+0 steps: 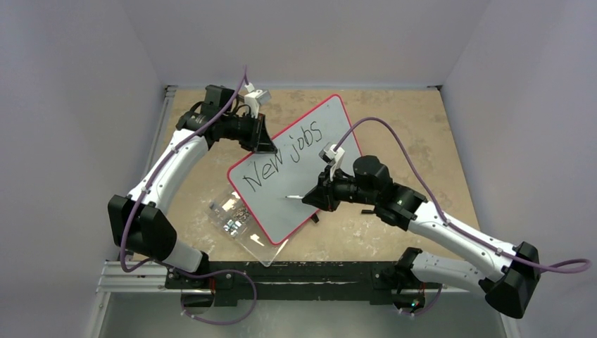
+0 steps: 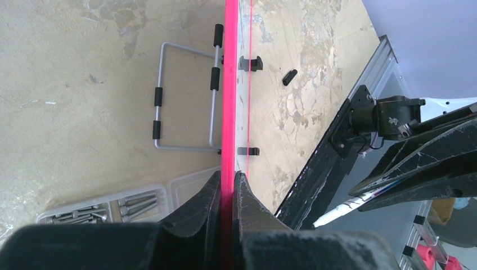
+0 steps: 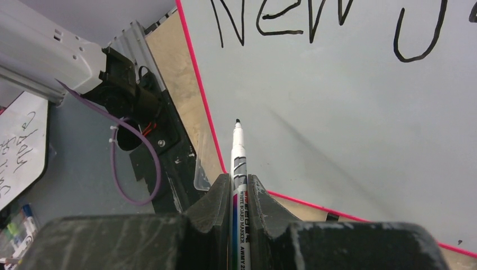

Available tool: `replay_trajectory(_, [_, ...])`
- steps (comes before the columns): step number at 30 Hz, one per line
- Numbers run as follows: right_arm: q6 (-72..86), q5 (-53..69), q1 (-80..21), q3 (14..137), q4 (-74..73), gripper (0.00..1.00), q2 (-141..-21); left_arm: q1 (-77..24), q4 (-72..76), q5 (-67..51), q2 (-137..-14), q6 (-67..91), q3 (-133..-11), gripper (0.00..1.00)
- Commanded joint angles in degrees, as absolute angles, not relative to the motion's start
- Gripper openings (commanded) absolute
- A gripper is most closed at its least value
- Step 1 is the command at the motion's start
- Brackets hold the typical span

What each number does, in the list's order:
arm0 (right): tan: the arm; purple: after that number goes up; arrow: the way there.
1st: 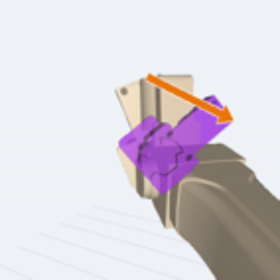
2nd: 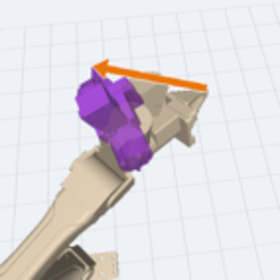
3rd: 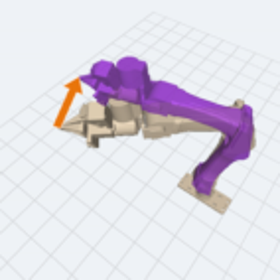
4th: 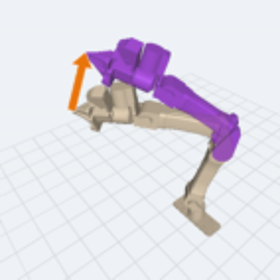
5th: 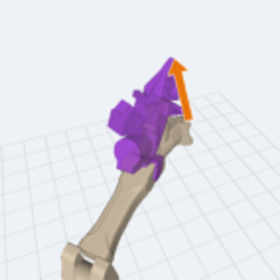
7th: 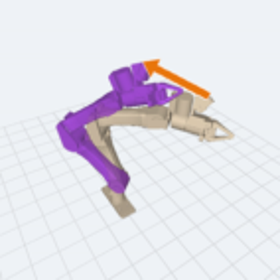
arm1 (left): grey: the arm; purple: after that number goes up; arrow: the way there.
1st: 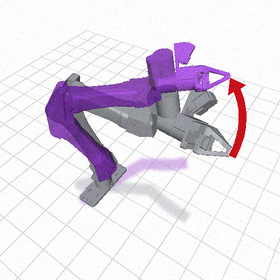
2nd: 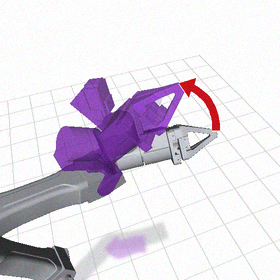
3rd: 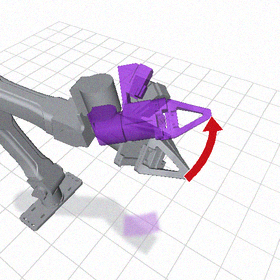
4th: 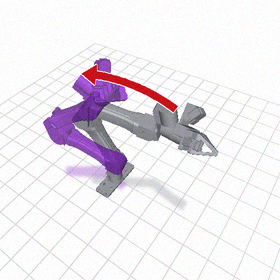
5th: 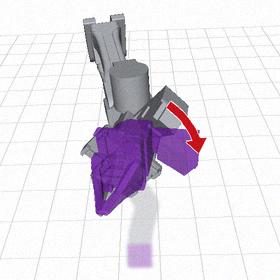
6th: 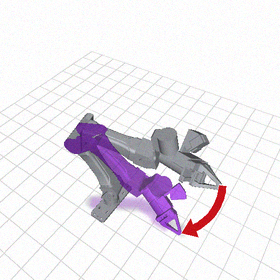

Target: Write a sentence on the whiteboard

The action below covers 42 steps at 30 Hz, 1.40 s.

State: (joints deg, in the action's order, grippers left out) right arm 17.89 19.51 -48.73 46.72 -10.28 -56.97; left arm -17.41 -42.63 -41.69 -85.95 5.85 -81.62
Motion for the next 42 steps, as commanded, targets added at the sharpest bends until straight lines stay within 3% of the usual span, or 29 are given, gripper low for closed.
replay_trajectory(1, [15.53, 18.53, -49.49, 46.74, -5.61, 0.00, -57.19, -17.25, -37.75, -35.21, -85.46, 4.91, -81.47, 0.00])
replay_trajectory(19, [12.97, 18.81, -55.15, 50.14, 1.31, 0.00, -68.77, -17.30, -37.83, -33.93, -86.38, 5.51, -81.91, 0.00])
replay_trajectory(42, [12.02, 15.85, -55.77, 52.91, 3.34, 0.00, -75.40, -17.57, -37.97, -34.01, -87.06, 5.63, -82.18, 0.00])
